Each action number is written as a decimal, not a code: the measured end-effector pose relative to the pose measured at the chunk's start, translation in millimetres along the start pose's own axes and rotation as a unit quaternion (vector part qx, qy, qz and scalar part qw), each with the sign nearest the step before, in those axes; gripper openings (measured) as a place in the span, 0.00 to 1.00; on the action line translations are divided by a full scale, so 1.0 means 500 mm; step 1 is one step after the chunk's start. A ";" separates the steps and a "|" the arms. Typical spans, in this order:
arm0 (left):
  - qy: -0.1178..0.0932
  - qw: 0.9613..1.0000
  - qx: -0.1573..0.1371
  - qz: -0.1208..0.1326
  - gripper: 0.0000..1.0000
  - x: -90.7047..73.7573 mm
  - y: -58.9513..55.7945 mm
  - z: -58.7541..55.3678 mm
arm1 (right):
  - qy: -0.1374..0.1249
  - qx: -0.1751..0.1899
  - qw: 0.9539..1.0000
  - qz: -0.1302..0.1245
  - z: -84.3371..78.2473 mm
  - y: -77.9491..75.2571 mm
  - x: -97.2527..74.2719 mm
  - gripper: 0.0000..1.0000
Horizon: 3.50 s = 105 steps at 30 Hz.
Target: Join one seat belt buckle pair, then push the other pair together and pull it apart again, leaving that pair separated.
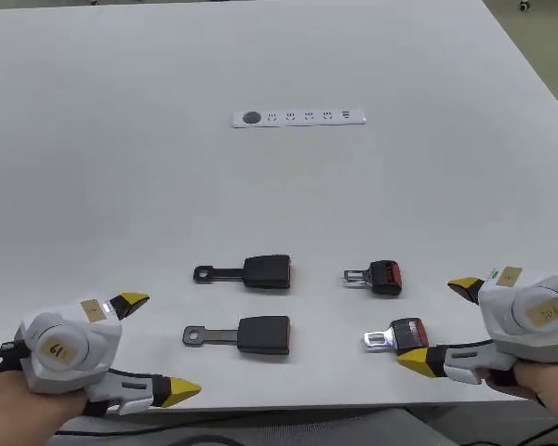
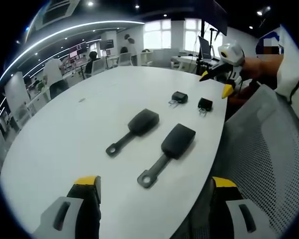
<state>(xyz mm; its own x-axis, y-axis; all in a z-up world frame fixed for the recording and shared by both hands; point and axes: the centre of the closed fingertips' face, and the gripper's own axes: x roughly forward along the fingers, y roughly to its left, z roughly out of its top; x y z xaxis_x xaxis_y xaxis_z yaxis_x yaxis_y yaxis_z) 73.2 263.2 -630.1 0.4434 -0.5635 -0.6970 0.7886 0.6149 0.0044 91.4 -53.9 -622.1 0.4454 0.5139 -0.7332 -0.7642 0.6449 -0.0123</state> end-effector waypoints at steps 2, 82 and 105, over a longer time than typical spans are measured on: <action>0.000 1.000 0.000 0.000 0.92 0.000 -0.002 0.002 | 0.001 0.000 1.000 0.001 0.000 0.001 -0.001 0.81; 0.121 0.955 0.216 -0.161 0.40 0.216 -0.123 0.069 | 0.133 -0.231 0.955 0.129 -0.081 0.018 0.106 0.35; 0.126 0.955 0.218 -0.159 0.34 0.226 -0.115 0.064 | 0.119 -0.201 0.960 0.157 -0.087 0.023 0.118 0.36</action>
<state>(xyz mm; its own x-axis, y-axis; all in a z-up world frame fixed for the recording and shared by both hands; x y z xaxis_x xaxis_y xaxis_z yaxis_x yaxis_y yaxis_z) 91.5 146.4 -686.2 0.0797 -0.4988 -0.8630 0.9930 0.1159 0.0247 88.8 -40.7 -694.8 0.0817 0.4728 -0.8774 -0.9826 0.1853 0.0084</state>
